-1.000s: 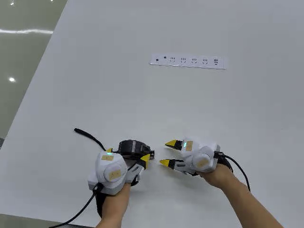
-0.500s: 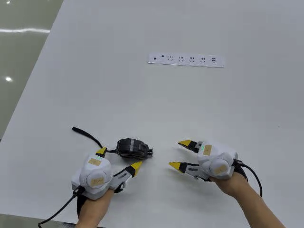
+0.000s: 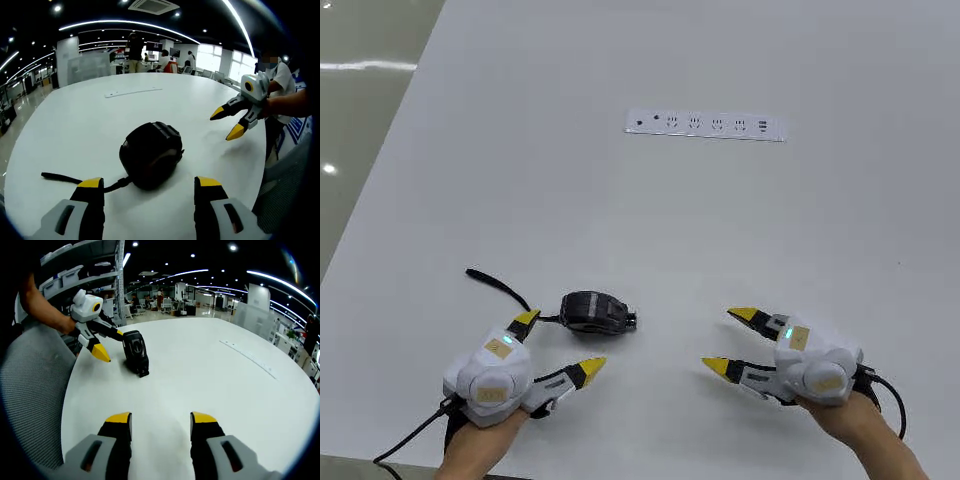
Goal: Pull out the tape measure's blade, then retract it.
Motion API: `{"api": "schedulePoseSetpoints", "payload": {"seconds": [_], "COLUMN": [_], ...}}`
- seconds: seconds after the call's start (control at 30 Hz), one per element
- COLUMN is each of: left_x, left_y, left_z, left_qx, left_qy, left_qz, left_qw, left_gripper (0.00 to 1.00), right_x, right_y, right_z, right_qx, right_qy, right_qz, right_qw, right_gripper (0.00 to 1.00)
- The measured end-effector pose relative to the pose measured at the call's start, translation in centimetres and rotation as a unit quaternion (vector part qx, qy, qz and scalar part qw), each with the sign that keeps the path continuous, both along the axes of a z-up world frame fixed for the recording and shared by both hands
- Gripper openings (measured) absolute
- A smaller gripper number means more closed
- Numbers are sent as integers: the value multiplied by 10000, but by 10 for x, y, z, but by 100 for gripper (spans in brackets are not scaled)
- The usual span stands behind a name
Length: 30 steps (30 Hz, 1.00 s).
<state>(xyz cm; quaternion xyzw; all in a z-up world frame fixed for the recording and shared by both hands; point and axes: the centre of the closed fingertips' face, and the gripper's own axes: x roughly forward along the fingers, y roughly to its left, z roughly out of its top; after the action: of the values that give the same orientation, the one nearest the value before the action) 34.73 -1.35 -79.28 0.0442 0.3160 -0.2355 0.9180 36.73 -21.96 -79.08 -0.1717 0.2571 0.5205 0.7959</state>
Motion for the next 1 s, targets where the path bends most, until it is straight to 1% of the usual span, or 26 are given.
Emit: {"api": "schedulePoseSetpoints", "payload": {"seconds": [0.17, 0.27, 0.47, 0.57, 0.67, 0.73, 0.8, 0.93, 1.0], "left_x": [-7, -14, -26, -33, -38, -40, -42, -46, -47], "left_y": [6, 11, 24, 27, 30, 32, 35, 38, 39], "left_z": [2, 4, 8, 12, 17, 20, 22, 23, 24], "left_qx": [-72, -65, 5, -39, -31, -46, -16, 73, 82], "left_qy": [-59, -96, -121, -171, -211, -203, -244, -330, -363], "left_qz": [-210, -370, -531, -630, -713, -731, -776, -876, -870], "left_qw": [9997, 9992, 9985, 9979, 9972, 9971, 9967, 9956, 9955], "left_gripper": [71, 71, 71, 72, 74, 76, 76, 80, 82], "right_x": [-7, -11, -20, -24, -28, -31, -31, -32, -33], "right_y": [-15, -23, -35, -39, -44, -48, -52, -57, -58], "right_z": [6, 9, 12, 13, 15, 15, 16, 17, 17], "right_qx": [38, 66, 77, 116, 145, 163, 203, 230, 252], "right_qy": [-65, -103, -138, -131, -137, -123, -117, -156, -147], "right_qz": [-127, -202, -301, -368, -440, -496, -608, -724, -746], "right_qw": [9999, 9997, 9994, 9992, 9988, 9986, 9979, 9970, 9968], "right_gripper": [47, 48, 50, 51, 54, 56, 58, 65, 70]}}
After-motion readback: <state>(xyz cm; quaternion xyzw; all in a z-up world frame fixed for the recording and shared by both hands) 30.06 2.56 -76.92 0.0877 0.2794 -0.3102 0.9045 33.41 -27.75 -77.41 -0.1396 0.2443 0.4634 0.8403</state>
